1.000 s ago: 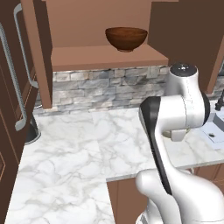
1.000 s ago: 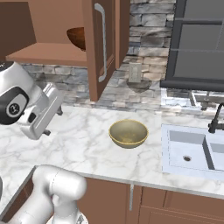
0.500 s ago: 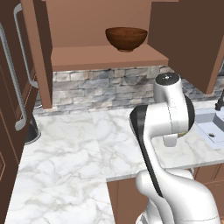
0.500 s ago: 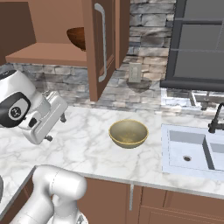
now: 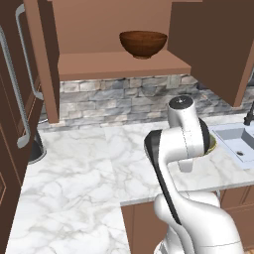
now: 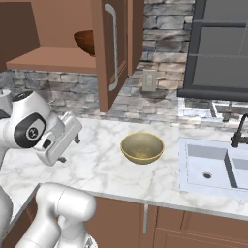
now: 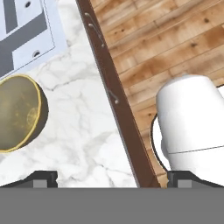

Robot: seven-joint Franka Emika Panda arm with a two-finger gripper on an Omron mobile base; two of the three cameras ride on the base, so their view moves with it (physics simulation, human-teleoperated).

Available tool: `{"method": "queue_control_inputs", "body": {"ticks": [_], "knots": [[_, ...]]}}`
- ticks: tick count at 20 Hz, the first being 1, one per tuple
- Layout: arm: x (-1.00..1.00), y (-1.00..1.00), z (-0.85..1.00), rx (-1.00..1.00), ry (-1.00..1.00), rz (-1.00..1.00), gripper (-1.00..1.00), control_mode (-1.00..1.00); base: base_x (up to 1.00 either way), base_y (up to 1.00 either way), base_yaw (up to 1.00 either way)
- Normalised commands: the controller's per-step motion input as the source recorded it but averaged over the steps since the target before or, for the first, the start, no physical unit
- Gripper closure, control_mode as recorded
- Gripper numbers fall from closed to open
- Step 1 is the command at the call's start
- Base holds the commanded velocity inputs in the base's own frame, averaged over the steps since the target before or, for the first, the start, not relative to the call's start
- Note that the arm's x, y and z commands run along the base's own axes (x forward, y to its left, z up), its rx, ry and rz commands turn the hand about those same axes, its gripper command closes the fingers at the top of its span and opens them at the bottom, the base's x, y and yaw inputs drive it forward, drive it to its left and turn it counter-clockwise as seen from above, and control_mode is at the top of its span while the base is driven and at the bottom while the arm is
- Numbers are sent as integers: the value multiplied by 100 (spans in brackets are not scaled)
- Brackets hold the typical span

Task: Open the cabinet. Pick the bowls from the counter and place them in the cabinet. Then close the cabinet.

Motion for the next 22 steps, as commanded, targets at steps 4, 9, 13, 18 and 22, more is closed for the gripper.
{"method": "queue_control_inputs", "body": {"ticks": [4, 9, 13, 18, 22], "knots": [[31, -6, -40, 0, 0, 0, -100, -100, 0, 0, 0], [33, -18, -32, -1, 0, 0, -100, -100, 0, 0, 0], [25, -17, -18, -2, 0, -2, -100, -100, 0, 0, 0], [45, -4, -20, -11, 1, -10, -100, -100, 0, 0, 0], [18, 0, -14, -21, 0, -14, -100, -100, 0, 0, 0]]}}
